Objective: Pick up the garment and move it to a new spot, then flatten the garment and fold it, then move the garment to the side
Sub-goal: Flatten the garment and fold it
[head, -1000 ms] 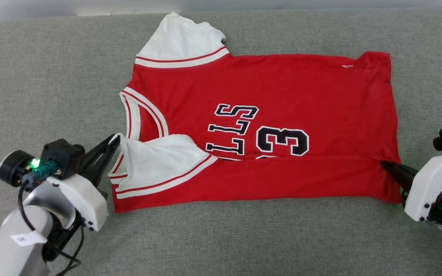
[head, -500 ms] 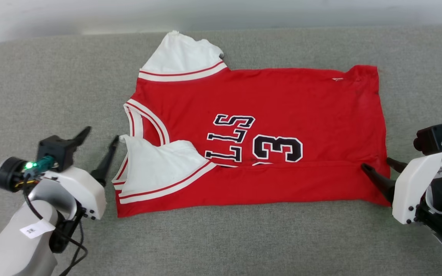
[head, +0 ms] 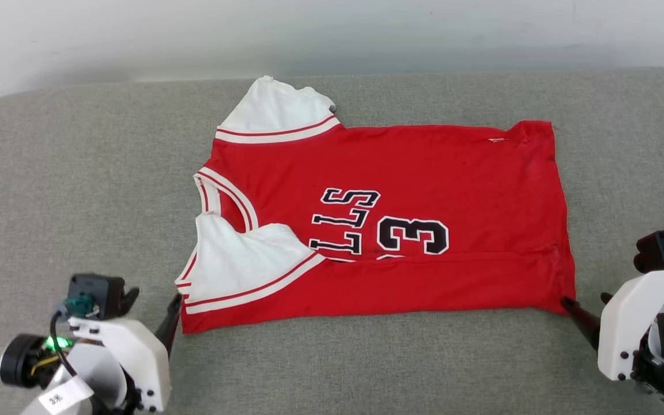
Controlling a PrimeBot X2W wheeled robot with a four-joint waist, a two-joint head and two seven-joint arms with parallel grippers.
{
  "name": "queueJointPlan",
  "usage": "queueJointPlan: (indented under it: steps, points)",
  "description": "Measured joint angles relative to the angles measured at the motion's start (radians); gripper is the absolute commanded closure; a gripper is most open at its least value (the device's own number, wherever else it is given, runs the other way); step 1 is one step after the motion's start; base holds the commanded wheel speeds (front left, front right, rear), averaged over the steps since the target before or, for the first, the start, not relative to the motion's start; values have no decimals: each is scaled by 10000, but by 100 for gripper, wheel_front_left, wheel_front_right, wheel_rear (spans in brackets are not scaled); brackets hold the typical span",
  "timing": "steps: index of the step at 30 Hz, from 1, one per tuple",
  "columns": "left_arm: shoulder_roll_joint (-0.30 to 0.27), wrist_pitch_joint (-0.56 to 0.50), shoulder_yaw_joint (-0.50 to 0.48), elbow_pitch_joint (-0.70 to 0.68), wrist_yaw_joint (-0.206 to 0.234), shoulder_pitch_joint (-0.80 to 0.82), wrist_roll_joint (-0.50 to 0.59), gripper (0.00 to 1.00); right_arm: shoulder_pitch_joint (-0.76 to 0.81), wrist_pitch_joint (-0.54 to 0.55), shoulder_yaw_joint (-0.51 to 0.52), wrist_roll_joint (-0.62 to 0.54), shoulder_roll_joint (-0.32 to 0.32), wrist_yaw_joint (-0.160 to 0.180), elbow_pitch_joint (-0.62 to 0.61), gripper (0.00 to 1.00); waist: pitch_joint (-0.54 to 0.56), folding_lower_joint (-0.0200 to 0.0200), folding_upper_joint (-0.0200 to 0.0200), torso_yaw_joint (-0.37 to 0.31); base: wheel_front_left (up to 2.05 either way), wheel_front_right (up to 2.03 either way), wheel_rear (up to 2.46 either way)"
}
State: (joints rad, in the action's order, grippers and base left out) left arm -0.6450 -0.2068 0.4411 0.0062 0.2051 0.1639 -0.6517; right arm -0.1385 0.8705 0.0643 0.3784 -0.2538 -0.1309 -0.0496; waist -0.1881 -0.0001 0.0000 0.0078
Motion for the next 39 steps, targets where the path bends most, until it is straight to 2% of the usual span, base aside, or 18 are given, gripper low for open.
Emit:
queueJointPlan:
  steps: [5,9,20,25,26,27,28,31,39]
  points:
    - [-142,-895,23,-1041,690,-623,-232,0,438,556,514,-370,717,0,-895,0,-140,0,0,-64,0,0,0]
    - [-180,-1250,63,-1300,859,-836,-372,0,609,786,677,-476,1085,0,-1421,0,-334,0,0,-154,0,0,0]
    - [-71,-1396,50,-533,899,-562,-497,0,620,909,732,-571,1367,0,-2069,0,-1004,0,0,-451,0,0,0]
    - [25,-1636,238,-117,619,-381,-704,0,589,880,685,-604,1388,0,-2098,0,-1173,0,0,-509,0,0,0]
    - [44,-1666,267,-46,533,-345,-757,35,587,878,688,-608,1386,0,-2098,0,-1180,0,0,-507,0,0,0]
    - [61,-1714,328,19,418,-297,-777,82,584,880,686,-617,1377,0,-2098,0,-1176,0,1,-501,0,0,0]
    - [42,-1747,408,84,303,-241,-773,100,579,880,686,-623,1354,0,-2098,0,-1165,0,0,-493,0,0,0]
    - [291,-1718,545,190,58,-185,-880,100,565,888,713,-677,1246,0,-2098,0,-1110,0,0,-429,0,0,0]
    - [378,-1022,675,-203,17,-158,-483,100,220,849,637,-1279,844,0,-1570,0,-864,0,0,-65,0,0,0]
